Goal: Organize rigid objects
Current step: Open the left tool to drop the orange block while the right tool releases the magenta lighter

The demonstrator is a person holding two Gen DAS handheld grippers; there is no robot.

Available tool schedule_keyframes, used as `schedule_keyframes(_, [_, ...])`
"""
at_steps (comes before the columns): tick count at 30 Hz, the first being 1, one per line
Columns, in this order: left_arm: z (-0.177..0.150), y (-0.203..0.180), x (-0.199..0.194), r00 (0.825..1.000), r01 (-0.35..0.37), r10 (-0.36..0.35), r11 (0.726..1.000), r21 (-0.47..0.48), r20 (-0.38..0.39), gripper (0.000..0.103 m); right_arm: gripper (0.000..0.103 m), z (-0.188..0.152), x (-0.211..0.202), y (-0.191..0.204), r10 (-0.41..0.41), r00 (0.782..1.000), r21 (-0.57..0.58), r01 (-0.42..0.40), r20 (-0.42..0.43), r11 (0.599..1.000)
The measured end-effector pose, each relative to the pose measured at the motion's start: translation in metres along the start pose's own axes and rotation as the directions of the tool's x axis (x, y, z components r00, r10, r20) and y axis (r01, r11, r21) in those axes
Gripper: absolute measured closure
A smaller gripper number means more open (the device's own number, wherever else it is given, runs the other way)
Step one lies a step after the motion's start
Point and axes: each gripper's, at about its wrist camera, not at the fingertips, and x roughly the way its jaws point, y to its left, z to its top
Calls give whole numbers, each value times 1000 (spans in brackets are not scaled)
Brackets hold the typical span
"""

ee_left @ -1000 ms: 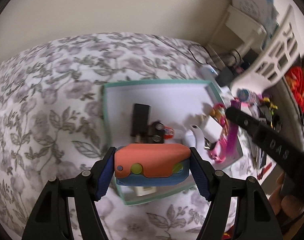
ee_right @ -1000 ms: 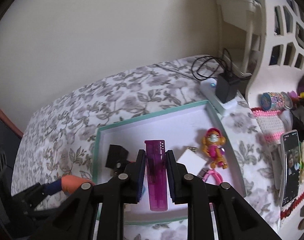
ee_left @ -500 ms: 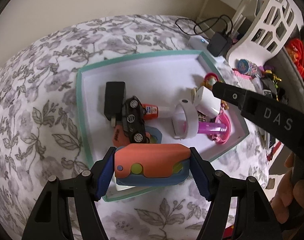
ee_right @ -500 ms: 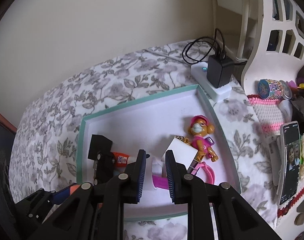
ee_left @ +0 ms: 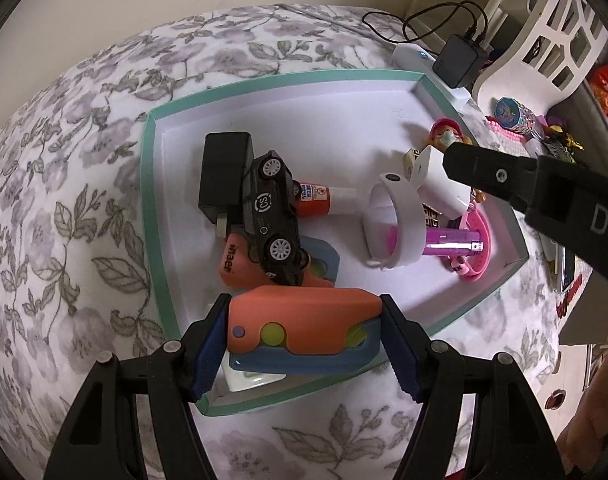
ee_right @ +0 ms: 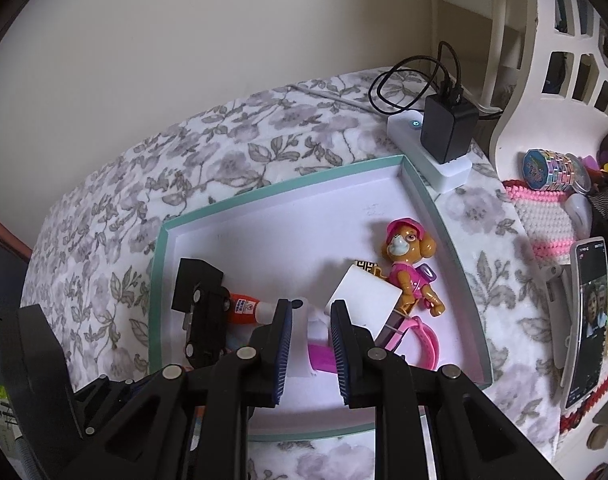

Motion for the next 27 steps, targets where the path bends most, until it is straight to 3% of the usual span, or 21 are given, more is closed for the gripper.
schedule_keyframes(7, [0,-2,-3,1000,11,-11,1000,3,-14,31,81,0,-1,0,-3,1000,-4,3,2,1000])
schedule_keyframes(14, [4,-3,-20,999,35,-35,999,0,24,30,81,3,-10,2,-6,999,-12,6,32,1000])
schedule_keyframes(27, [12,39,-38,996,-3,15,991,-132,92,30,82,3,-10,5,-9,999,-18,10,35,1000])
